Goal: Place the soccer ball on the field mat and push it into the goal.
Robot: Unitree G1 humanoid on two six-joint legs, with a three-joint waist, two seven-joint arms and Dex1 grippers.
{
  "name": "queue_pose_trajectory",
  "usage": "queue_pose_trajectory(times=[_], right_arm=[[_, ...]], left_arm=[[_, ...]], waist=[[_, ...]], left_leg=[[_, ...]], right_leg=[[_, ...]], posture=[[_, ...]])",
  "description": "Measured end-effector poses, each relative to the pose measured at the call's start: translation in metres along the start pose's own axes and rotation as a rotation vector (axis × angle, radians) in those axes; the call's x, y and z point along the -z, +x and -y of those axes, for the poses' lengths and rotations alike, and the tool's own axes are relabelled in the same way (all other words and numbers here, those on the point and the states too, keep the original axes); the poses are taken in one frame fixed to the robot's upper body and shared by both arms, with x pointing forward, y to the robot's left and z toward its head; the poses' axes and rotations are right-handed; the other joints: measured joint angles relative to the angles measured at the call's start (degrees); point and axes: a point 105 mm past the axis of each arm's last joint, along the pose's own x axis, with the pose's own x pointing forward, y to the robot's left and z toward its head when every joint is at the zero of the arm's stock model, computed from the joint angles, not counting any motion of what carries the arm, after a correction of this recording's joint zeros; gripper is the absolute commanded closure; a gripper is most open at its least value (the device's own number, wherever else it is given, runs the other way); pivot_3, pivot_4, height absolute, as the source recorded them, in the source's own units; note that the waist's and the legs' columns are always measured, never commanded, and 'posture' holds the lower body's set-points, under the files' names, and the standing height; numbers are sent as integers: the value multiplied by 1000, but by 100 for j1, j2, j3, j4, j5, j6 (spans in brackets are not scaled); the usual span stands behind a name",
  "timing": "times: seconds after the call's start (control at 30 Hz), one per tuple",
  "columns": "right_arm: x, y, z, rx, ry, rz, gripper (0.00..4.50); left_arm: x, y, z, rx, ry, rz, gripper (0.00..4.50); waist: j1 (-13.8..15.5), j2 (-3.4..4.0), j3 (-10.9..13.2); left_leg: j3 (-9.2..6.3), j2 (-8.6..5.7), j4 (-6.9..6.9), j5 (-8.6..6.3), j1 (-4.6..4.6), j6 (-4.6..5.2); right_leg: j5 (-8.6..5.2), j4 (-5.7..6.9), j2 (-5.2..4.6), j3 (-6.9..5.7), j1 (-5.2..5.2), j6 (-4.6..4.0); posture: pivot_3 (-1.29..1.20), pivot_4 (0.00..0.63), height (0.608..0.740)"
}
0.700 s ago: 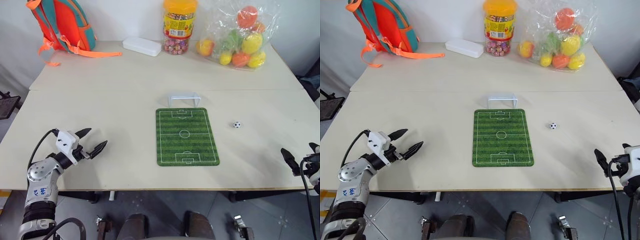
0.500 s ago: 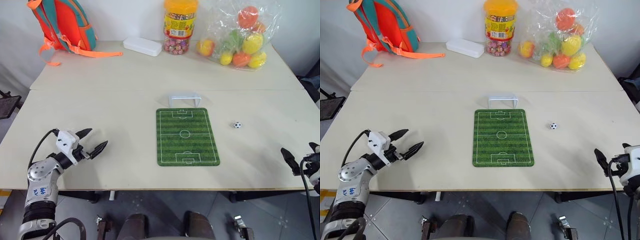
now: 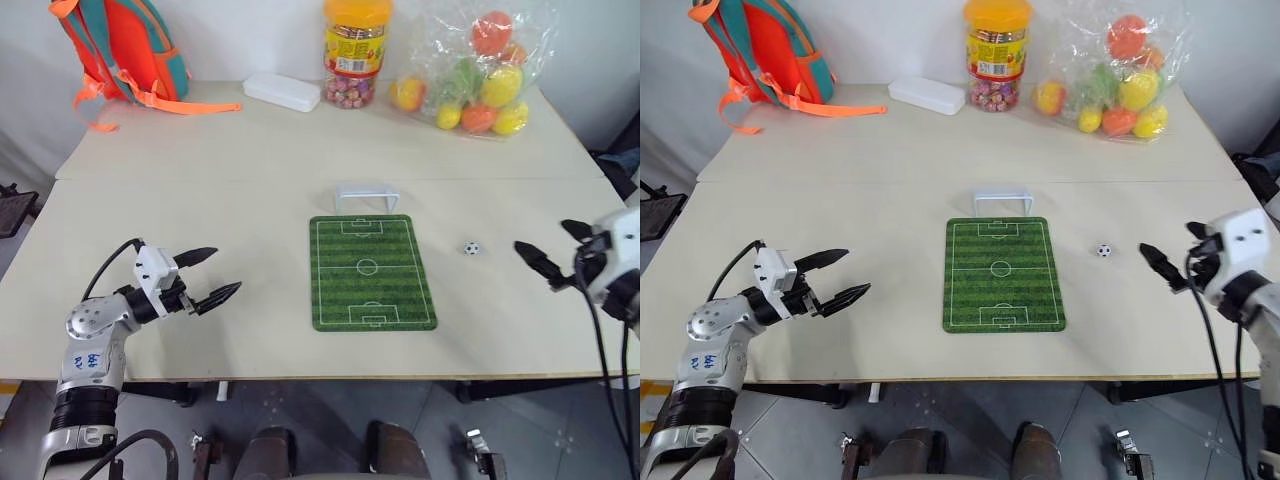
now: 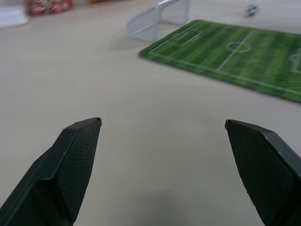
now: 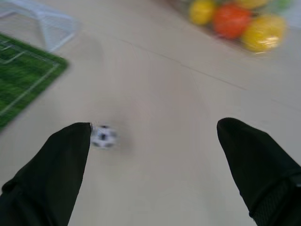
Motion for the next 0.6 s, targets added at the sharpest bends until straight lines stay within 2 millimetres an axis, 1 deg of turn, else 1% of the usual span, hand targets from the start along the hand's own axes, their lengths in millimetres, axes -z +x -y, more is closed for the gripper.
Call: queue_pose_trajectory(times=[0.03,0.1,0.2,0.27,0.4,0.6], right_arm=[[0,10,-4,-32,5,-9,42],[-2,30,-12,-97,26,-13,42],[4,46,-17,-154,31,-40,42],[12,53,-13,-154,30,-69,42],[22,63,-6,-146,32,-107,42],[34,67,-10,-174,64,-143,42]], left_arm=[[-3,2,4,46,3,17,0],[-9,7,10,121,24,47,0],[-15,5,16,194,31,77,0],[-13,1,20,223,23,75,0],[-6,-5,26,223,0,61,0],[-5,-16,31,185,2,52,0]], waist=[[-9,0,0],[-22,0,1],[-7,0,1],[-10,0,1],[-34,0,1],[-61,1,2]], left_leg=[[2,-1,14,-1,-20,1],[0,-1,21,-2,-28,2],[-4,-1,18,-3,-28,2],[-2,-2,18,-4,-30,3],[-2,0,19,-5,-29,2],[-2,1,21,-5,-28,1]], right_leg=[[0,1,0,1,-14,0],[1,2,1,0,-16,0],[1,3,2,-5,-15,0],[1,1,1,-4,-16,0],[1,3,2,-3,-16,0],[1,3,2,-3,-15,0]], posture=[[0,150,740],[0,150,740],[0,150,740],[0,150,740],[0,150,740],[0,150,740]])
